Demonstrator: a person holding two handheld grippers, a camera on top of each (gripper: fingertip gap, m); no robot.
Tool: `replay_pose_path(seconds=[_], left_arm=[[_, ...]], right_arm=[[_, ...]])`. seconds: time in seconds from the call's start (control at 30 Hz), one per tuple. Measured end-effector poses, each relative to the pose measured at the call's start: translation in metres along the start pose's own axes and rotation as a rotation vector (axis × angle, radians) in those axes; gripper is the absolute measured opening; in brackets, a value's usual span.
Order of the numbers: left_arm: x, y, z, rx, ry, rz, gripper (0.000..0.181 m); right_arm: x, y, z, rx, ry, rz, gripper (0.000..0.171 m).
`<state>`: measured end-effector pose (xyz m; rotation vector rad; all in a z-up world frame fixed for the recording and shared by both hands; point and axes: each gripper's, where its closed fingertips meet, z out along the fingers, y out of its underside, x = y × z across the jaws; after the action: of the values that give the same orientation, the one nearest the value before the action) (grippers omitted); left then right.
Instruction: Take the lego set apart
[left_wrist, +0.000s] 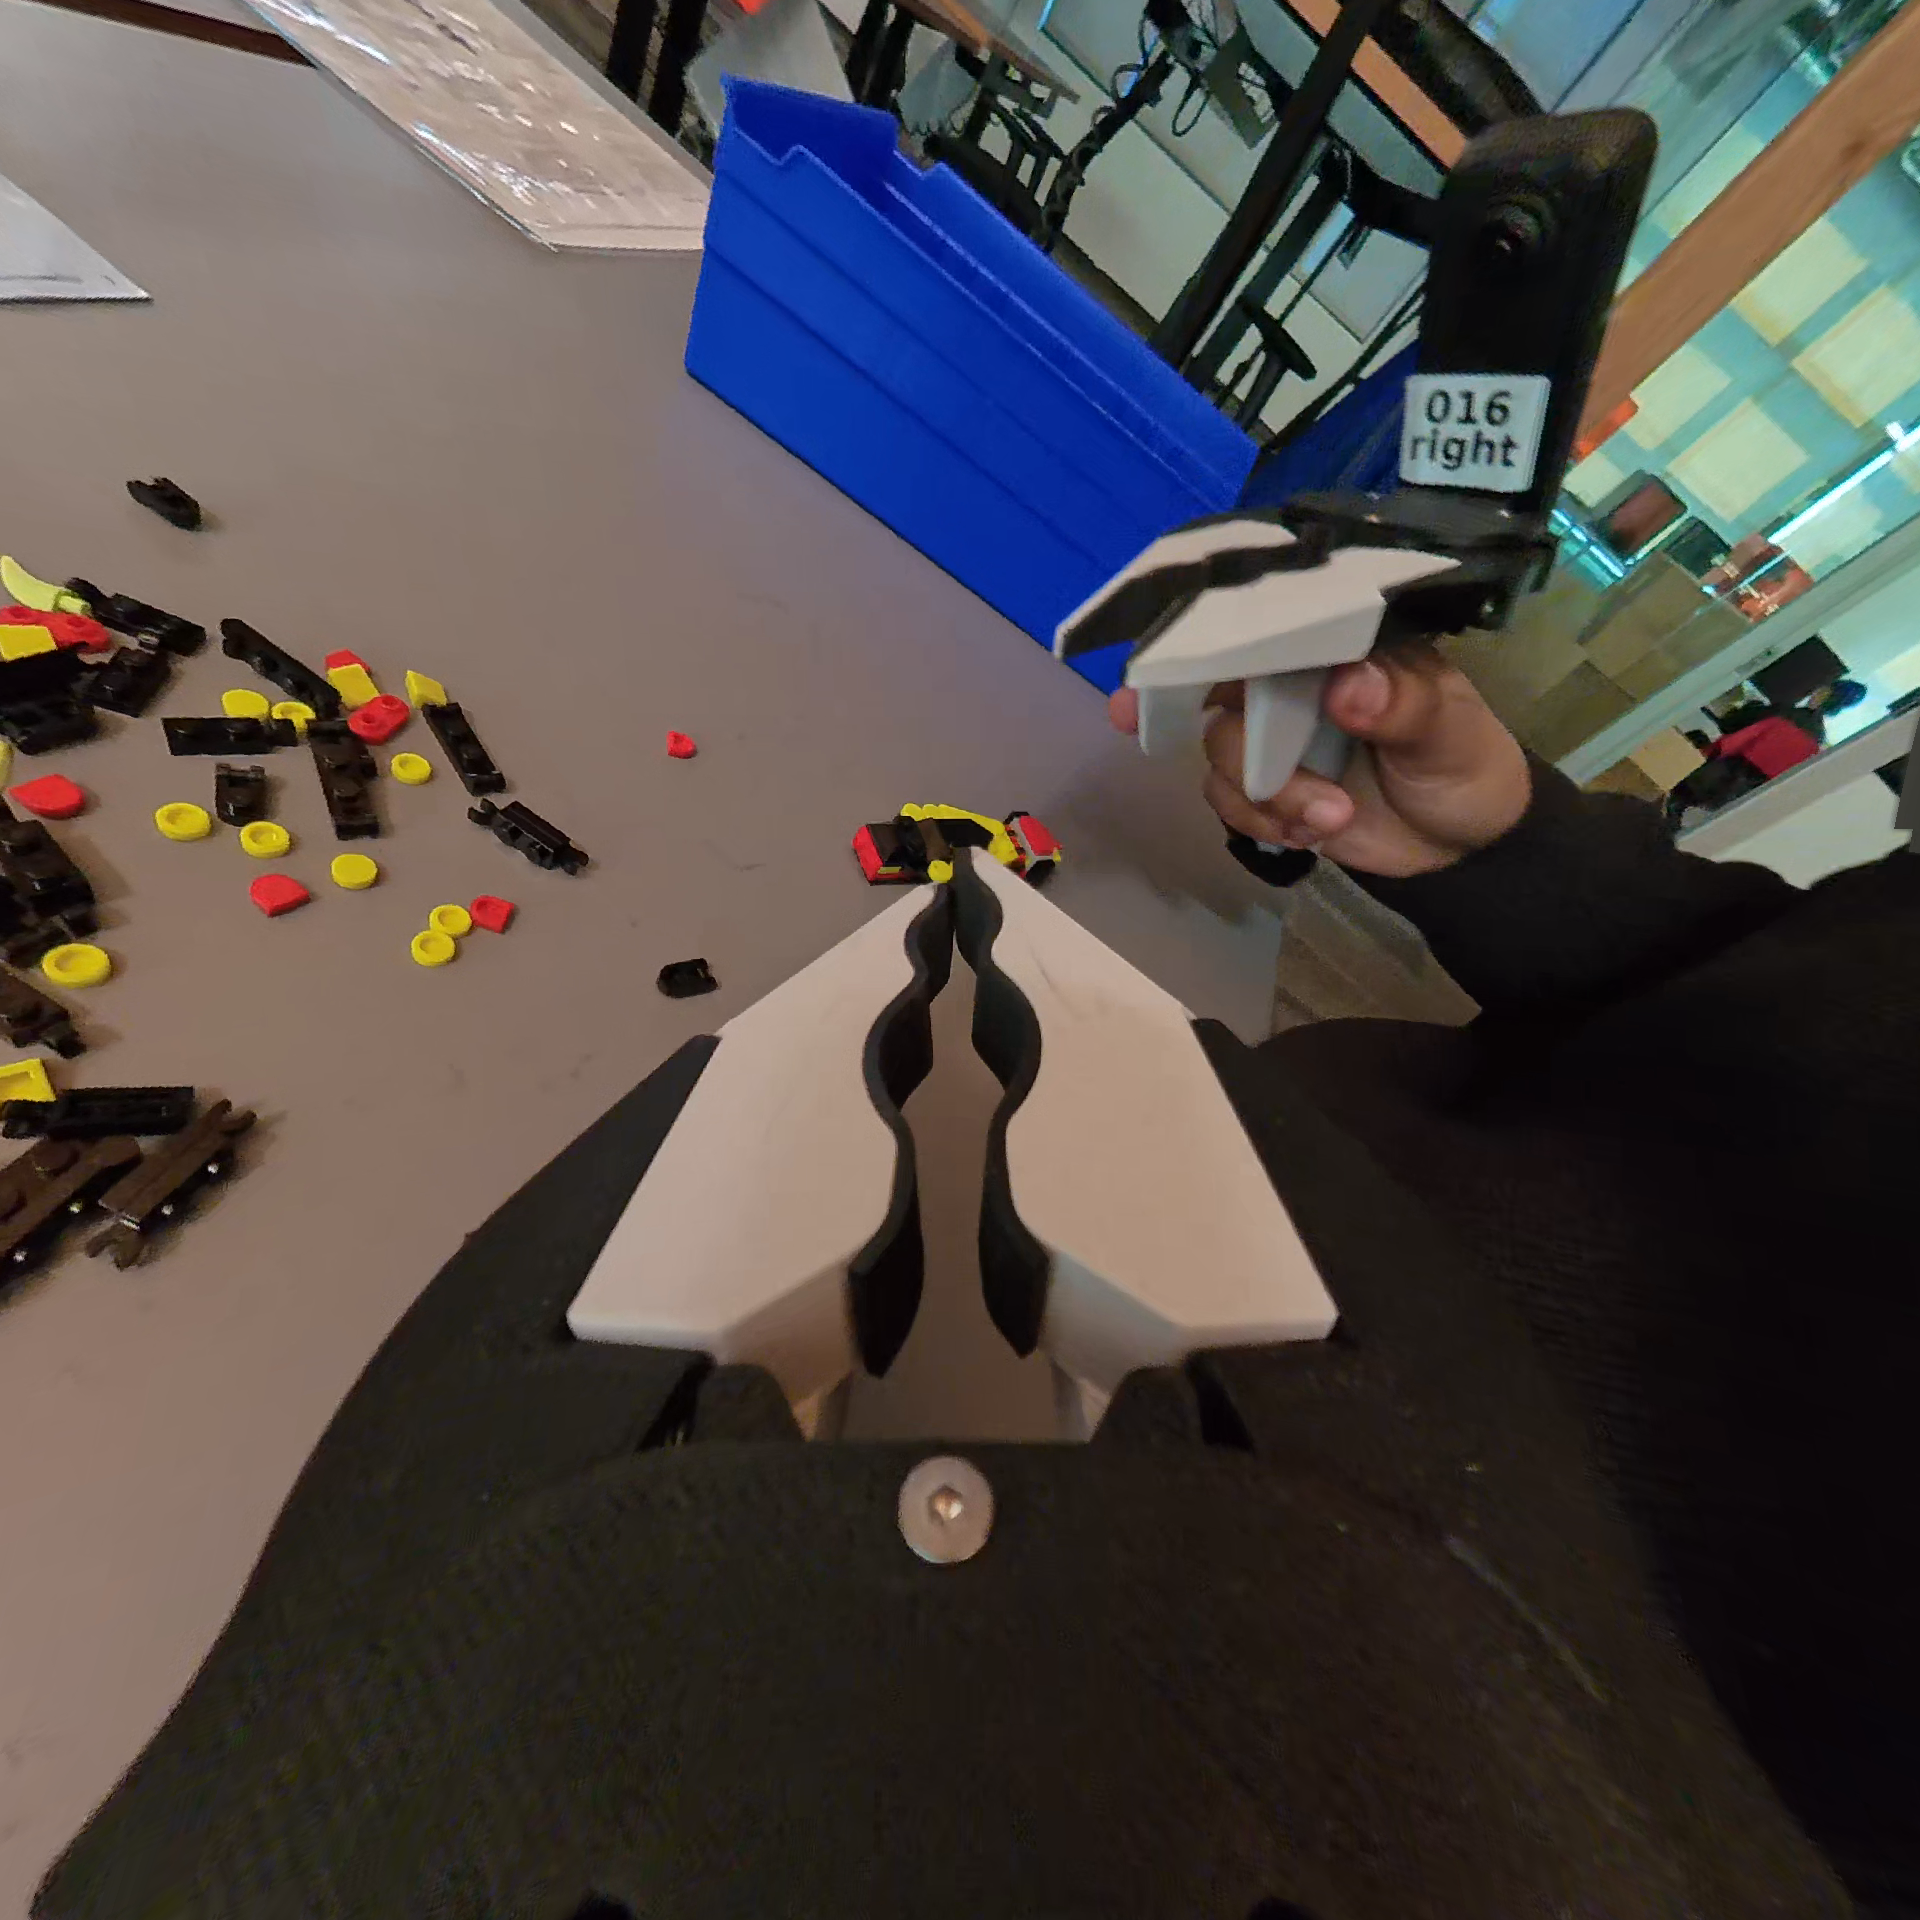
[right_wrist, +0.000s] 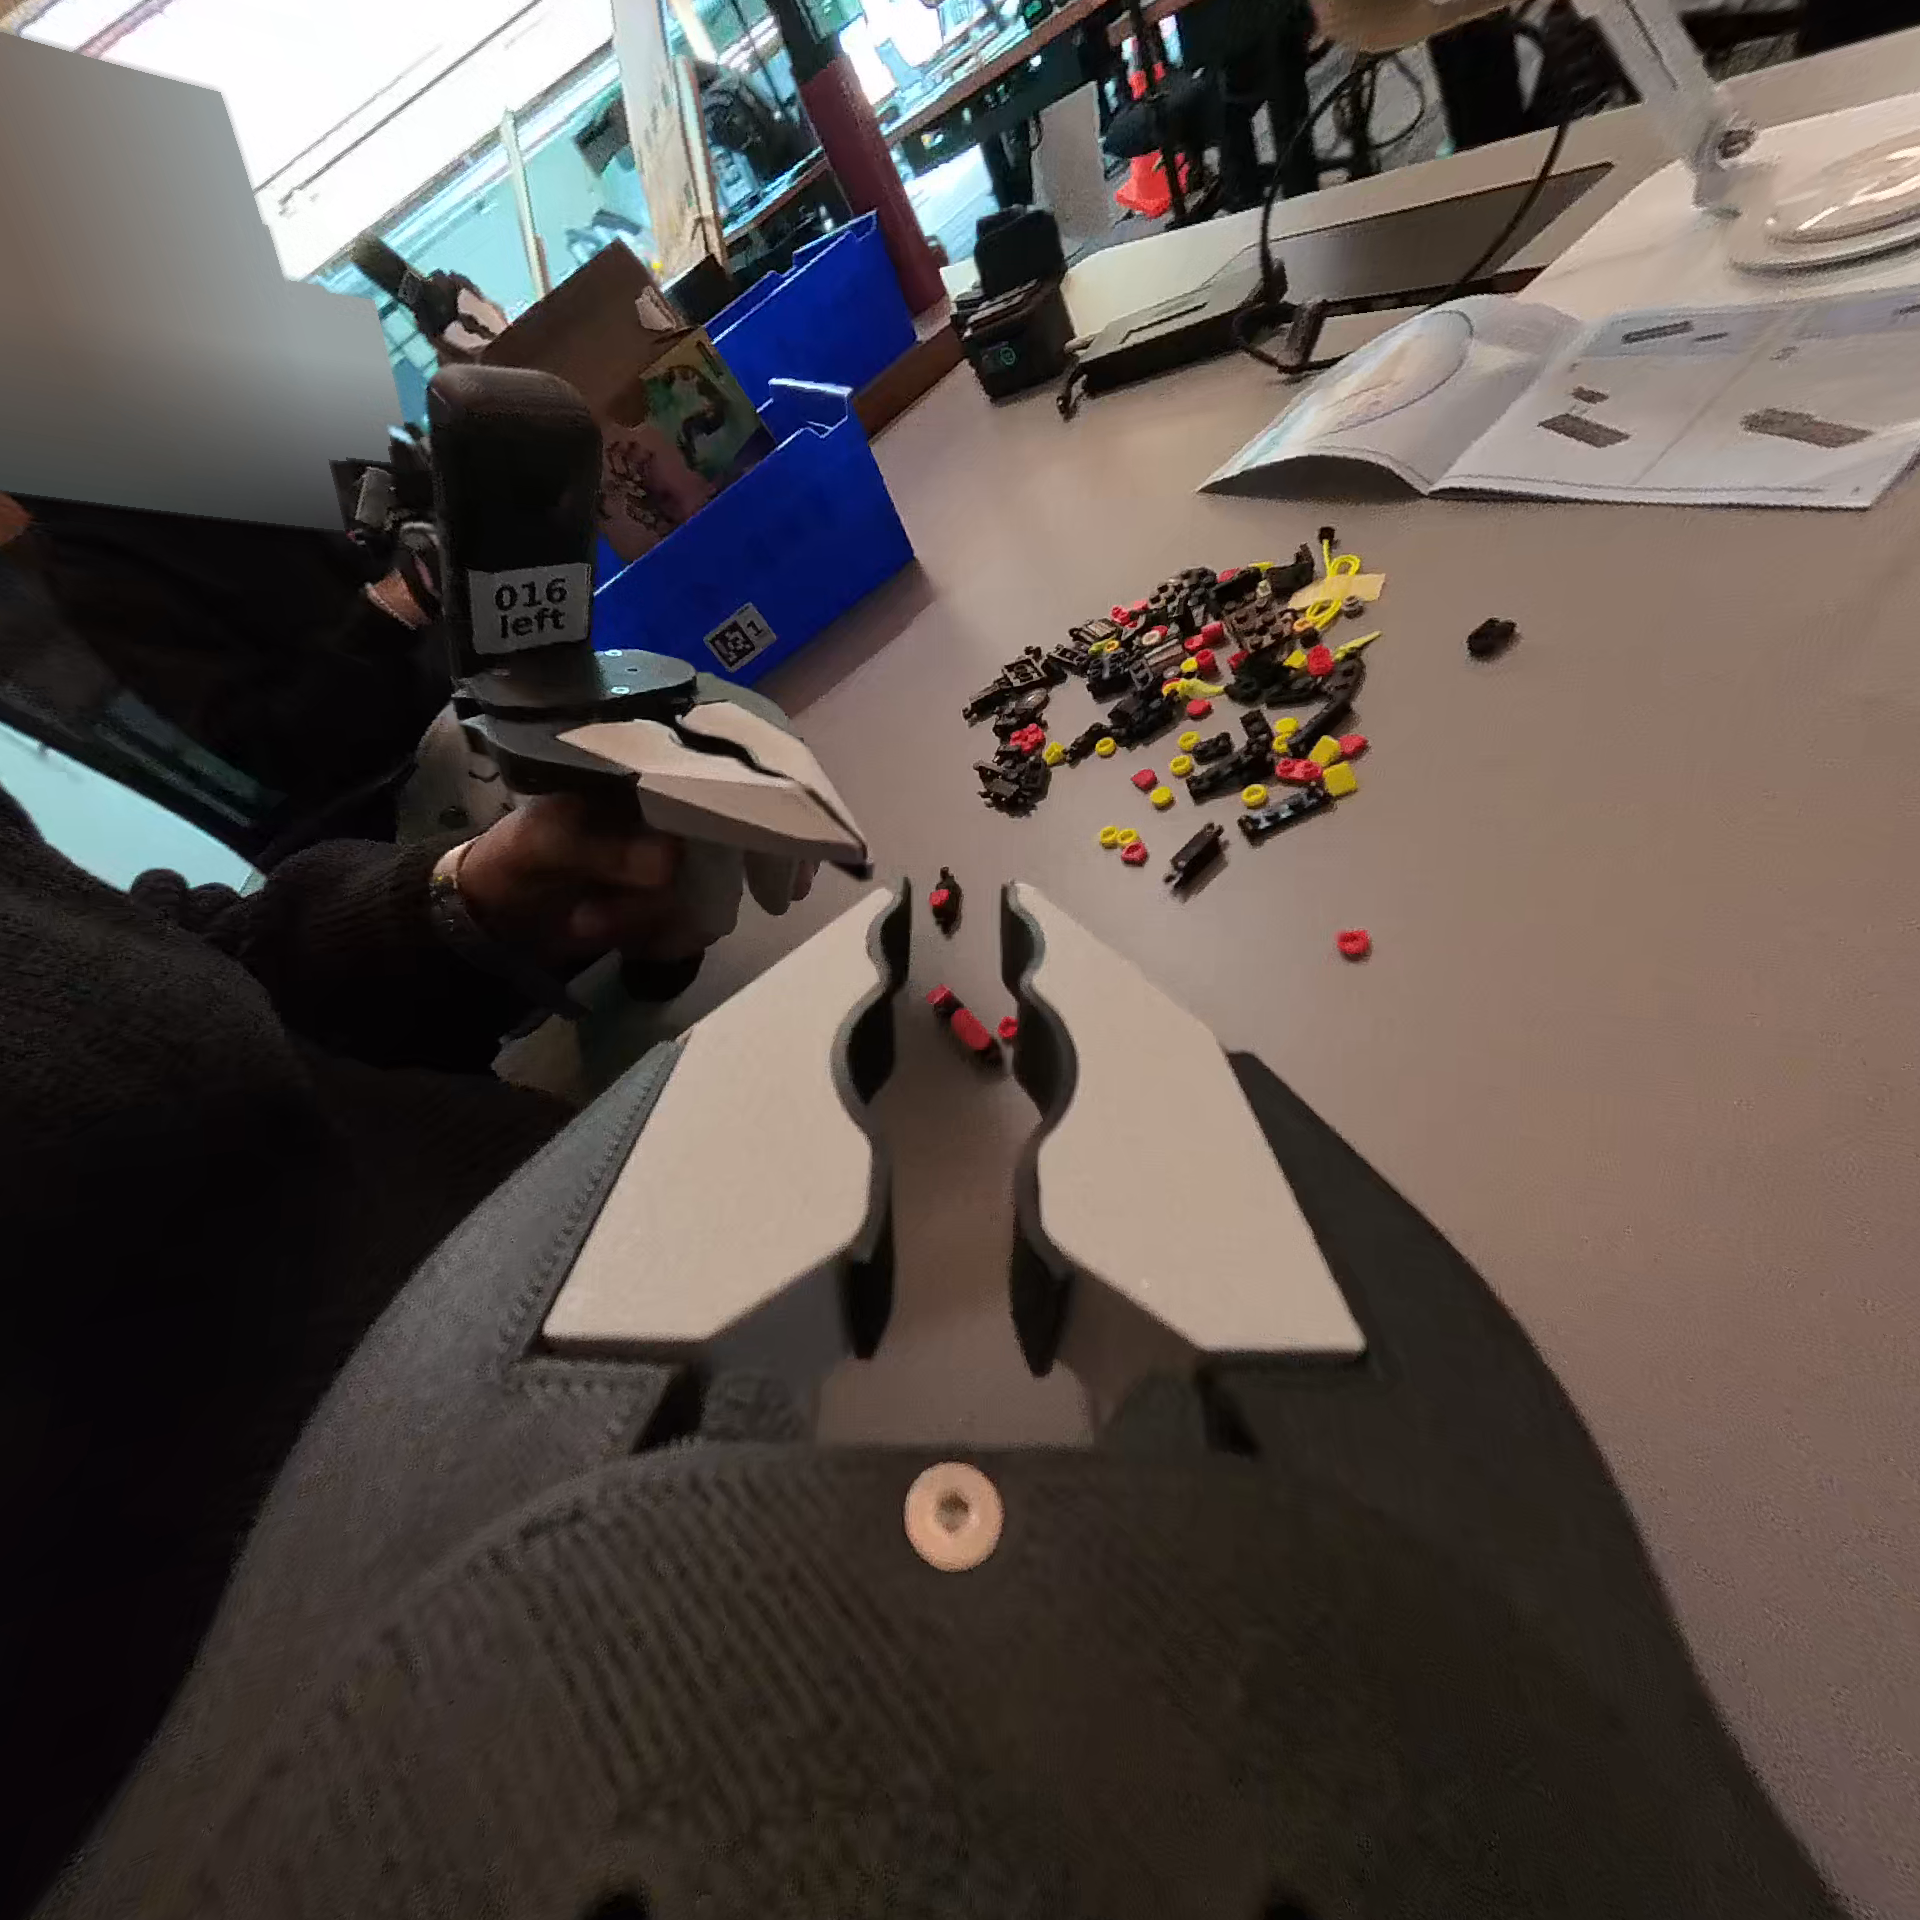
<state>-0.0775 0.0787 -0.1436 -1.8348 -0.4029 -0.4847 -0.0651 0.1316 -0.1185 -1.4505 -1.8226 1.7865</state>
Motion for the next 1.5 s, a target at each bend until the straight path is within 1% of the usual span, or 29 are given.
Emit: replay_pose_path(seconds=[0.07, 0.2, 0.33, 0.43, 0.57, 0.63, 0.8, 1.17, 1.3, 1.5], left_arm=[[-0.001, -0.002, 0.001, 0.009, -0.022, 0.032, 0.0], [-0.005, -0.005, 0.005, 0.023, -0.071, 0.101, 0.0], [-0.008, -0.008, 0.006, 0.043, -0.07, 0.099, 0.0], [-0.012, -0.013, 0.008, 0.066, -0.078, 0.093, 0.0], [-0.016, -0.018, 0.012, 0.086, -0.081, 0.094, 0.0], [-0.016, -0.018, 0.014, 0.083, -0.085, 0.109, 0.0], [-0.015, -0.021, 0.012, 0.098, -0.089, 0.119, 0.0], [-0.005, -0.021, 0.009, 0.115, -0.075, 0.14, 0.0], [0.008, -0.006, 0.005, 0.092, -0.054, 0.115, 0.0], [0.047, 0.026, -0.009, 0.082, -0.023, 0.085, 0.0]], right_arm=[[-0.007, 0.005, -0.006, 0.025, -0.001, 0.027, 0.018], [-0.019, 0.007, -0.019, 0.029, -0.076, 0.06, 0.022], [-0.013, -0.013, -0.046, 0.118, -0.017, -0.008, 0.026], [-0.01, -0.012, -0.055, 0.151, 0.002, -0.004, 0.027], [-0.013, -0.001, -0.047, 0.121, -0.069, 0.081, 0.029], [-0.017, 0.0, -0.044, 0.12, -0.094, 0.09, 0.03], [-0.011, 0.008, -0.04, 0.073, -0.031, 0.024, 0.029], [-0.013, 0.013, -0.036, 0.069, 0.031, -0.023, 0.025], [-0.02, 0.021, -0.047, 0.107, 0.075, 0.001, 0.021], [-0.046, 0.045, -0.068, 0.149, 0.163, 0.03, 0.017]])
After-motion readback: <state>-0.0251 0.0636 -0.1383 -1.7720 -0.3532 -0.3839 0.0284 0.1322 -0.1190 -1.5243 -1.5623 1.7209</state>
